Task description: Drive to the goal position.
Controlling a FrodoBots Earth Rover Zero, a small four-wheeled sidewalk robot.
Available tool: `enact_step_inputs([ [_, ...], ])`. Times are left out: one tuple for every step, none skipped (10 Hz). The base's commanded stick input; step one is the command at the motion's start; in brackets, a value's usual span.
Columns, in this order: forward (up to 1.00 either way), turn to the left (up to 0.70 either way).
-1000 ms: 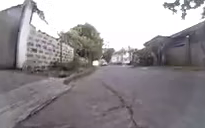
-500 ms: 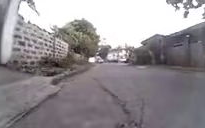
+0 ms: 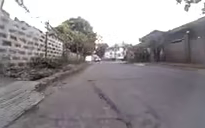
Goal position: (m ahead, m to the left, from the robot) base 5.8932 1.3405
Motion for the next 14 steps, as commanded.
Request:
enact_step_inputs([
  [1.0, 0.0],
  [1.0, 0.0],
  [1.0, 0.0],
  [1.0, 0.0],
  [1.0, 0.0],
  [1.0, 0.0],
  [1.0, 0.0],
  [1.0, 0.0],
  [1.0, 0.0],
  [1.0, 0.0],
  [1.0, 0.0],
  [1.0, 0.0],
  [1.0, 0.0],
  [1.0, 0.0],
])
